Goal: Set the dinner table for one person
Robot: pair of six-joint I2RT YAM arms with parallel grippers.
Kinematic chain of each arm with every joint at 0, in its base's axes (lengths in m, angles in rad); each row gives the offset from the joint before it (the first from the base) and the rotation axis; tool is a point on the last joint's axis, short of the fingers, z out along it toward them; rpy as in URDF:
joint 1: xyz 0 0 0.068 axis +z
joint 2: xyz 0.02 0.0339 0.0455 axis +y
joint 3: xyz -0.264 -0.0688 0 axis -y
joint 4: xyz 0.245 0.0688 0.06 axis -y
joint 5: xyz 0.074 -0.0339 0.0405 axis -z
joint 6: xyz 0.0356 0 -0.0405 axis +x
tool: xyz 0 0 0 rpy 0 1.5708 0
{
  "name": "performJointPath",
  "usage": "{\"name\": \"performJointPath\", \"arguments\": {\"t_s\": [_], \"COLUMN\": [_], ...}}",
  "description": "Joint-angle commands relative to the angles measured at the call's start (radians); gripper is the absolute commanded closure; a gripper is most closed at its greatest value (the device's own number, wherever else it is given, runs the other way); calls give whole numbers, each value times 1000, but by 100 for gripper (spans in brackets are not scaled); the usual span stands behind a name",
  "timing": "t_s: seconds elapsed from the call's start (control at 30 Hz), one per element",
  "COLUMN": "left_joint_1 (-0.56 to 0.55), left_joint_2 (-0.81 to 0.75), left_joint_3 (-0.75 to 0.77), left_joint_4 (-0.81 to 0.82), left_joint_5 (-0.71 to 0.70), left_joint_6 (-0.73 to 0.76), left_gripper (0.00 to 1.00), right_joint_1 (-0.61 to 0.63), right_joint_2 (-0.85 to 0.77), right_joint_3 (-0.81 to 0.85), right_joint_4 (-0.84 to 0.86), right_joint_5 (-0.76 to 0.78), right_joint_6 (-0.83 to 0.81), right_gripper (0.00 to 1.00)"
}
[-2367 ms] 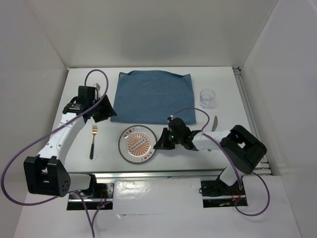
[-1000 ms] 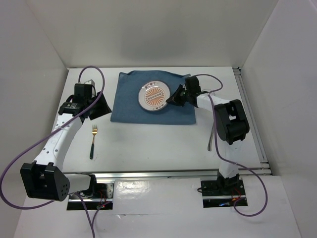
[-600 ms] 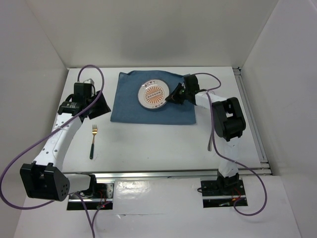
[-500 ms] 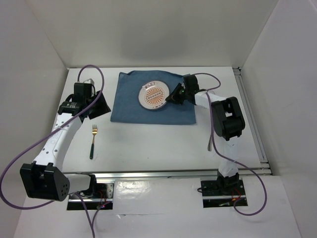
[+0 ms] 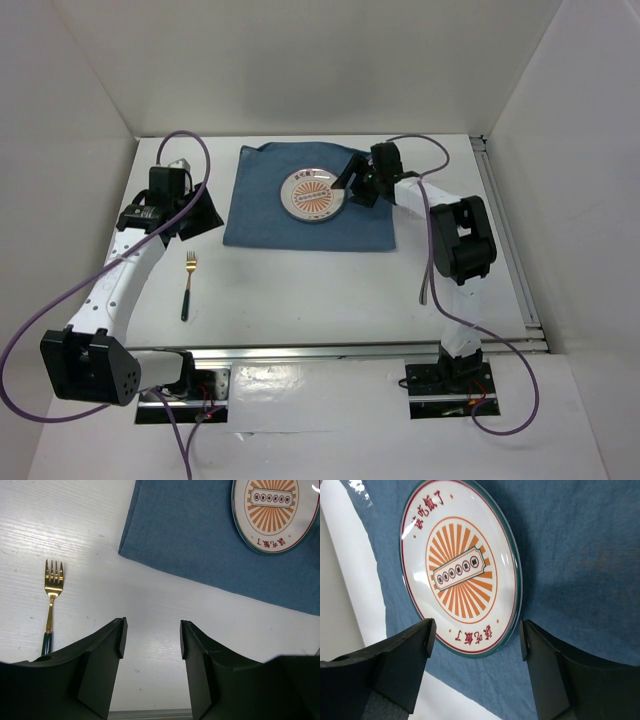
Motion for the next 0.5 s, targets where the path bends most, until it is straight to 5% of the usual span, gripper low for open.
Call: {"name": "performJointPath", "arguments": {"t_s": [0.0,0.3,0.47], "left_joint_1": [-4,-4,-4], "left_joint_2": [-32,-23,6], "left_joint_3": [11,1,1], "left_joint_4": [8,48,68], "left_joint_5": [2,13,33], "left_joint_6": [8,8,-1], "left_gripper": [37,37,37], "right_joint_1": [10,-73,-188], "right_joint_2": [-130,-476,-553], "right_joint_3": [84,-40,-86], "right_joint_4": [-62,-215,-339], "right_joint_5": [122,427,461], "right_joint_6": [-78,-253,-262], "right_gripper": [19,26,16]}}
